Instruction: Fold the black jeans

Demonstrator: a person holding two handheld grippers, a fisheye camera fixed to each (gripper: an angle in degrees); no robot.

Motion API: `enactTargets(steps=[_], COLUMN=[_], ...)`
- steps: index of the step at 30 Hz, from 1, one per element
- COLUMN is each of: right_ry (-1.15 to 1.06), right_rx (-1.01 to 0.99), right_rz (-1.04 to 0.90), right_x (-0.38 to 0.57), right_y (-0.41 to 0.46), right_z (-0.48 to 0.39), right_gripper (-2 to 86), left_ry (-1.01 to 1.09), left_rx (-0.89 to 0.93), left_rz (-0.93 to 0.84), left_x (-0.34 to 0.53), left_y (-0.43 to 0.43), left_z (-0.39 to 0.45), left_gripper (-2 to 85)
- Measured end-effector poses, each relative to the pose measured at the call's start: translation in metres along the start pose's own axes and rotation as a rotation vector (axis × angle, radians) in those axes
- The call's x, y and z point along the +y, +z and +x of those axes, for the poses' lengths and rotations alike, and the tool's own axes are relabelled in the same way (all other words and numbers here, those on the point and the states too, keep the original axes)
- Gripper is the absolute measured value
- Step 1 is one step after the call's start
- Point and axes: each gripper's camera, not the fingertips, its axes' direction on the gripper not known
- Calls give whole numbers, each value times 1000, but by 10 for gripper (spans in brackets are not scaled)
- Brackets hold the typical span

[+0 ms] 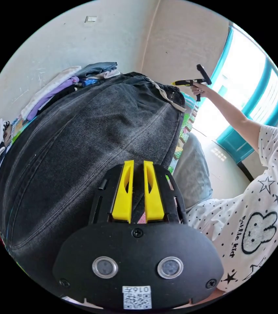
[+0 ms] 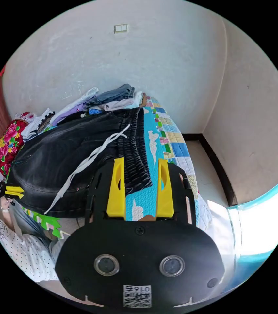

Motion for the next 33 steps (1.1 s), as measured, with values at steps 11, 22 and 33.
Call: enactTargets(steps=[11,22,33], right_ry=[-87,-26,-10], right_rx=[-221,-14,38], right_rz=[-2,-58,180], right_x=[32,72,171], right_y=[-63,-75,-142], right_z=[102,128,79], right_gripper=[14,31,95], left_ry=[-20,-16,-927], left_rx=[96,153,-477], left_rz=[23,-3,435], left_x=[-30,5,304], left_y=[-11,13,-119], left_z=[-4,22,14], left_gripper=[37,33,66])
